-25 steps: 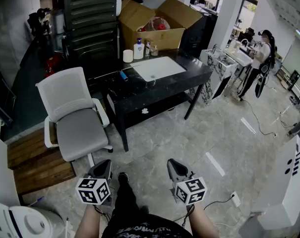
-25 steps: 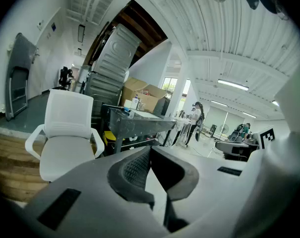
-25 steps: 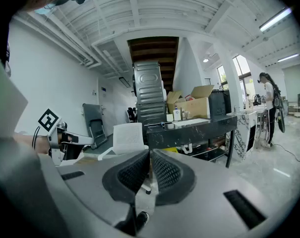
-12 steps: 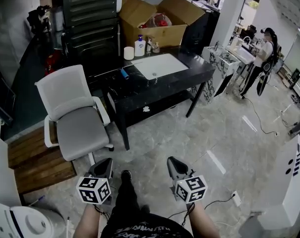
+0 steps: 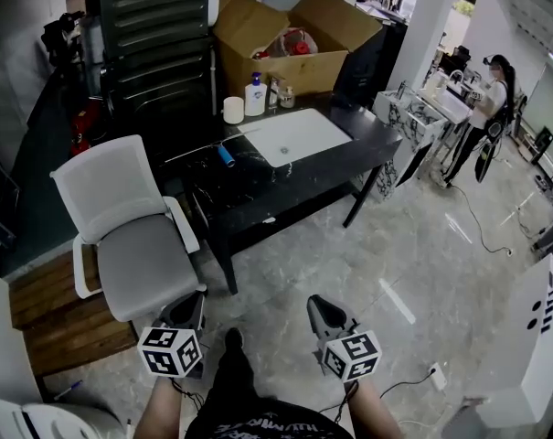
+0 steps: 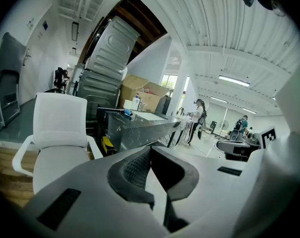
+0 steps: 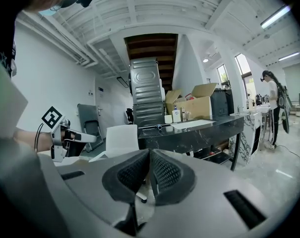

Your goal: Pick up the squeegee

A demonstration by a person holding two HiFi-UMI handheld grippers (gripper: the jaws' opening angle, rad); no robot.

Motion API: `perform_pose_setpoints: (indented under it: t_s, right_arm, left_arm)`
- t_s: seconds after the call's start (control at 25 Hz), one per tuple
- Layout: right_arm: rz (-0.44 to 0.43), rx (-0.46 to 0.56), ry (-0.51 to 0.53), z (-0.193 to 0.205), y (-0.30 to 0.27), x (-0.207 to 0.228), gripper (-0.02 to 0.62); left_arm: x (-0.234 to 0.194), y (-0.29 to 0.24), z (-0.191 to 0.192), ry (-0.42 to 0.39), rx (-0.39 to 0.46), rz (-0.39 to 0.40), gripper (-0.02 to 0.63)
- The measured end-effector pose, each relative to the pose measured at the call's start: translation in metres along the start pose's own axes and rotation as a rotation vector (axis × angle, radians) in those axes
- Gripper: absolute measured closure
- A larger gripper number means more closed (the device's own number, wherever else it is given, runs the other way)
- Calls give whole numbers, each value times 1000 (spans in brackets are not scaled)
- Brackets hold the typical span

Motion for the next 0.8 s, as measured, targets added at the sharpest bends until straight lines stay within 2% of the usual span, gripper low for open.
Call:
perform_pose_setpoints:
  t_s: [0.4,0.8]
  right_arm:
    - [92,-2,-21,-39,-143,61,541]
    - [166,3,-47,-68,-248,67,541]
  left_arm:
    - [-73,-148,-80,-19,-11,57,586]
    - [-147,-226,-129,-1,-28,122,586]
Point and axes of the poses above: the fingertips, and each gripper's own axes: y backward along the fingers, x to its right, z out of its underside, the point moved 4 cm from there along y, backward along the fingers, and after that the axes turned 6 degrees about x, right-handed, at the moved point
